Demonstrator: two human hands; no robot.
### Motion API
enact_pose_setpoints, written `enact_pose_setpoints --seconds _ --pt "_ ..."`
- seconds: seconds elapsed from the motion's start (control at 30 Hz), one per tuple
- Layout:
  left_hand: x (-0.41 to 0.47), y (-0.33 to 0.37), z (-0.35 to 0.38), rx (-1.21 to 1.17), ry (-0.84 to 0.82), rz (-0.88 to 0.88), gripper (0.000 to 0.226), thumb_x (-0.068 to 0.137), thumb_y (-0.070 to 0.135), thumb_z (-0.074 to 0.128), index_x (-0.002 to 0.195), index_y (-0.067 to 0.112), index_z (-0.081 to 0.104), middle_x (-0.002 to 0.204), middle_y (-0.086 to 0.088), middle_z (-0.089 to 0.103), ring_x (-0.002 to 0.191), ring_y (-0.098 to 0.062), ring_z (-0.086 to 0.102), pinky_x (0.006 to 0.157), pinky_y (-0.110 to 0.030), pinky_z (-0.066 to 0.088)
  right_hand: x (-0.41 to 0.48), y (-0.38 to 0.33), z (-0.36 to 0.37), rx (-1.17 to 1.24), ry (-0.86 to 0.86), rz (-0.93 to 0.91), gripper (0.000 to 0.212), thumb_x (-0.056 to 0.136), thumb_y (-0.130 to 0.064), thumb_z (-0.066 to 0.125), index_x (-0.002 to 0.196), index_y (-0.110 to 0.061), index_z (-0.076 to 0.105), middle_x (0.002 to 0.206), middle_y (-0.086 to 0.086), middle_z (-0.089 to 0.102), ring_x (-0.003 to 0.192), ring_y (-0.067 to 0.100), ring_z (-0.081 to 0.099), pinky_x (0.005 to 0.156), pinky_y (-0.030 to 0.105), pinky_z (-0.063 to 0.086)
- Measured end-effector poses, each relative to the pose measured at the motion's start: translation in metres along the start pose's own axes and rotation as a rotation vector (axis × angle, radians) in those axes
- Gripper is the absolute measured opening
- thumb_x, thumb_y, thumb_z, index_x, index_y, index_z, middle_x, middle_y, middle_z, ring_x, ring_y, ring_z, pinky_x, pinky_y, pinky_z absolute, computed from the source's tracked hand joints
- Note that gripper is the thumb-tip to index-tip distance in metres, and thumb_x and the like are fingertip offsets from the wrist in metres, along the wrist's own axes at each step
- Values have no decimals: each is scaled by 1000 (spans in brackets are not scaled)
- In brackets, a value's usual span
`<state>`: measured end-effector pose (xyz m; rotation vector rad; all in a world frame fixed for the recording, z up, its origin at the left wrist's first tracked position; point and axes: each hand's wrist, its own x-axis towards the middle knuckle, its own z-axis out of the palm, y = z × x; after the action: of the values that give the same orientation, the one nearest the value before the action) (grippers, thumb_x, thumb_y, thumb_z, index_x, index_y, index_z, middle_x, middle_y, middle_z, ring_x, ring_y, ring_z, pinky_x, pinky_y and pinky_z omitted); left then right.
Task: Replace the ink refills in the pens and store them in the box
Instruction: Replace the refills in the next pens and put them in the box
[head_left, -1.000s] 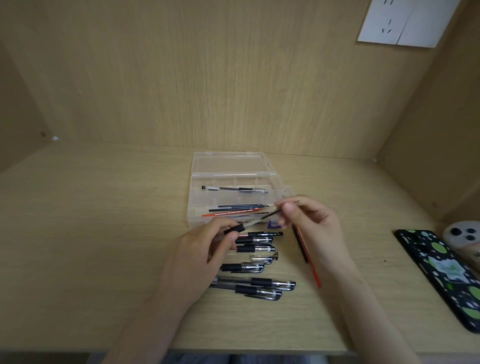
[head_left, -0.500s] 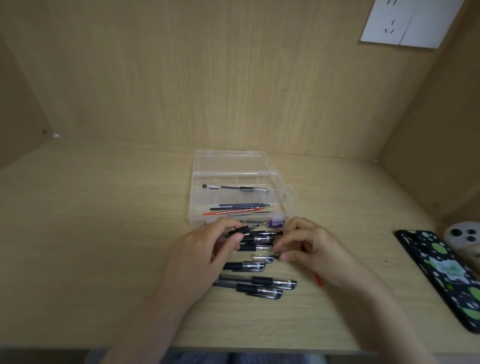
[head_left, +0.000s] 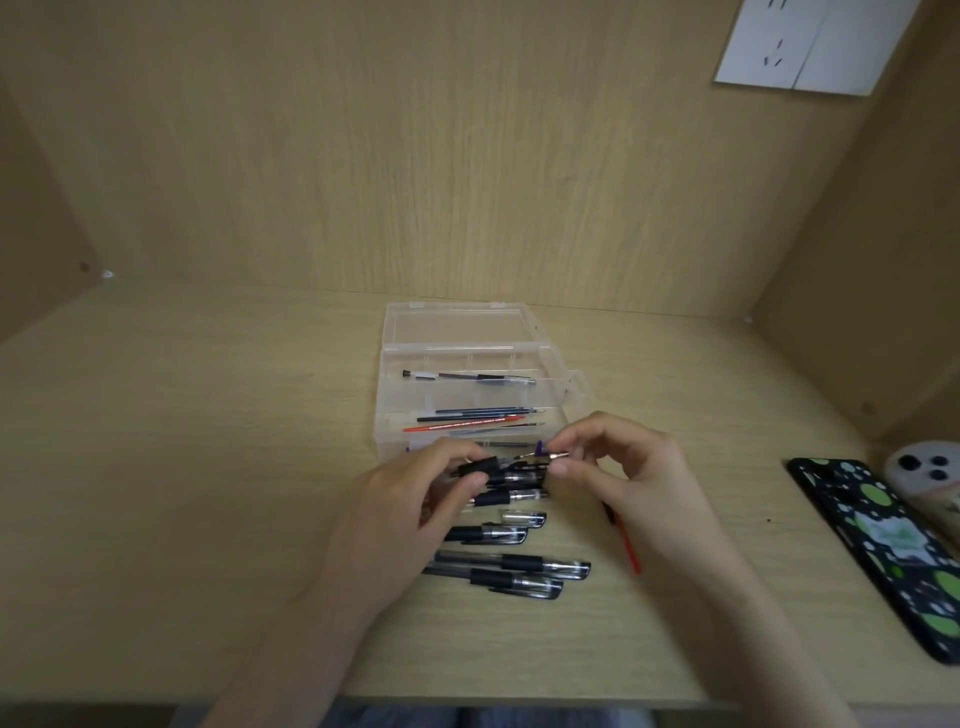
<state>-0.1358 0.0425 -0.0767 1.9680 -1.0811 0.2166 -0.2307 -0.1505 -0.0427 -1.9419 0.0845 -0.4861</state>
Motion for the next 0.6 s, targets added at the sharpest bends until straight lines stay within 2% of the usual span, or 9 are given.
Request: enact_pose_setpoints --seconds 0.07,0.17,0.3,0.47,0.6 --pt "0 0 0 18 -6 7 25 88 51 42 106 39 54 84 28 61 75 7 59 60 -15 49 1 -1 3 16 -4 -19 19 73 -3 74 80 -20 70 70 -9 64 67 2 53 69 11 41" --pt "-1 -2 1 13 -10 9 27 89 51 42 107 36 56 86 22 64 76 3 62 60 -25 53 1 0 9 29 -15 -36 19 74 -2 74 82 -19 71 72 -8 64 69 4 54 69 10 40" --pt "-1 -2 1 24 -6 17 24 89 50 43 106 38 54 84 21 64 74 2 62 59 -28 53 1 -1 13 10 -18 -53 19 74 -3 74 83 -19 71 73 -4 64 69 3 54 68 9 40" --pt "-1 -2 1 32 1 34 22 89 48 45 104 37 55 81 20 64 70 0 60 57 -30 52 2 -2 17 -55 -34 -79 17 75 -5 74 84 -20 72 75 -8 64 70 2 55 70 12 42" --pt "-2 -2 1 49 3 39 21 89 49 45 102 37 55 78 18 63 67 -1 59 56 -31 51 1 -3 22 -85 -48 -28 12 78 -10 73 84 -20 71 69 -19 62 68 -3 54 68 9 40"
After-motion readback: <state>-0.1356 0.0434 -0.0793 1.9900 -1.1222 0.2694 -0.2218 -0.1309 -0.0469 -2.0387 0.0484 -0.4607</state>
